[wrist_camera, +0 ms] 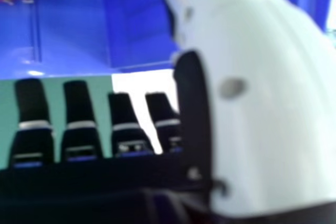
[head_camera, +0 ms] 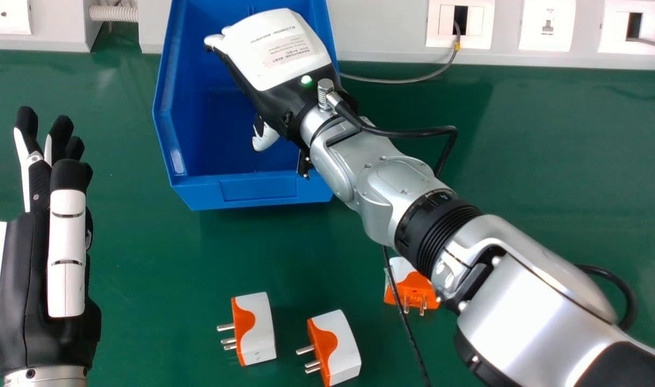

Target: Pick all objects and put in blue box

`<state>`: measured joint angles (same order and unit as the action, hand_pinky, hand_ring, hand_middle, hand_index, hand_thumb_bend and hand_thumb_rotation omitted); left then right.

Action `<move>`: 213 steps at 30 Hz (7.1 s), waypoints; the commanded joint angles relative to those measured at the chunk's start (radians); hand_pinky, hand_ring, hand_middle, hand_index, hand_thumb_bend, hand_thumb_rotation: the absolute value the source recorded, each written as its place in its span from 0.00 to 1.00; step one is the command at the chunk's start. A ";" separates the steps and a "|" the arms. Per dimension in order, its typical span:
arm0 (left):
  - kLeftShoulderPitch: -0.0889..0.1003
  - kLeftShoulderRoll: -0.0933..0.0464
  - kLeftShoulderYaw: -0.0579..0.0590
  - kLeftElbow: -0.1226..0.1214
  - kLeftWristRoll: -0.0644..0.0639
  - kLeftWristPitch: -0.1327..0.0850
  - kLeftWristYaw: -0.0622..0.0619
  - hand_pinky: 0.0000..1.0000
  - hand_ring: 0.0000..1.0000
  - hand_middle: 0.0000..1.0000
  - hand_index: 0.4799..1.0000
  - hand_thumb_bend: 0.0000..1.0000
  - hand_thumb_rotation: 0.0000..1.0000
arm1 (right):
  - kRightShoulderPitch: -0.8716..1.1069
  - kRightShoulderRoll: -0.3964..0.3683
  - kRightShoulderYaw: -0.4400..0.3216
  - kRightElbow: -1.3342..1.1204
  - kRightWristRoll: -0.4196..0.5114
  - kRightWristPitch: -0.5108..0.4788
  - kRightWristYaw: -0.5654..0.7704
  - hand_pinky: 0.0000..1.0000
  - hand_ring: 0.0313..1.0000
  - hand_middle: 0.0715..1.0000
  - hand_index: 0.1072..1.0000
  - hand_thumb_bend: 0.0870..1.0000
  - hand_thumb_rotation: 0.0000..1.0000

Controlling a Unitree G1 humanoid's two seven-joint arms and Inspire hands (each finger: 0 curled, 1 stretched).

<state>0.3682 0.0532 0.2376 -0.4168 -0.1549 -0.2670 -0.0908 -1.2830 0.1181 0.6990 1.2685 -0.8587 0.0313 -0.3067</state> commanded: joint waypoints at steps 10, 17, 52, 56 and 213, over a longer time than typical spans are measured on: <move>-0.027 -0.007 -0.023 -0.015 -0.011 0.034 0.018 1.00 1.00 1.00 1.00 0.65 0.91 | 0.044 -0.076 -0.064 -0.254 0.046 -0.002 0.008 0.76 0.89 0.96 0.91 0.74 0.18; -0.050 0.009 -0.015 0.017 -0.016 0.014 -0.005 1.00 1.00 1.00 1.00 0.66 0.90 | 0.261 -0.199 -0.073 -0.673 0.008 0.029 0.103 0.69 0.85 0.93 0.86 0.79 0.19; -0.041 0.016 -0.013 0.021 -0.040 0.032 -0.028 1.00 1.00 1.00 1.00 0.67 0.87 | 1.279 -0.525 -0.422 -1.475 0.058 -0.223 0.094 0.64 0.81 0.88 0.83 0.73 0.33; -0.041 0.021 -0.010 0.012 -0.048 0.043 -0.029 1.00 1.00 1.00 1.00 0.66 0.87 | 1.274 -0.531 -0.436 -1.376 0.054 -0.240 0.076 0.66 0.83 0.89 0.84 0.73 0.34; -0.109 0.034 0.010 0.012 -0.012 0.059 -0.023 1.00 1.00 1.00 1.00 0.64 0.84 | 0.962 -0.415 -0.294 -1.565 0.237 -0.319 0.511 0.27 0.36 0.43 0.48 0.44 0.00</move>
<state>0.2651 0.0872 0.2501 -0.3985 -0.1635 -0.1865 -0.1141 -0.2811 -0.3192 0.4020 -0.2889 -0.6492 -0.2749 0.2009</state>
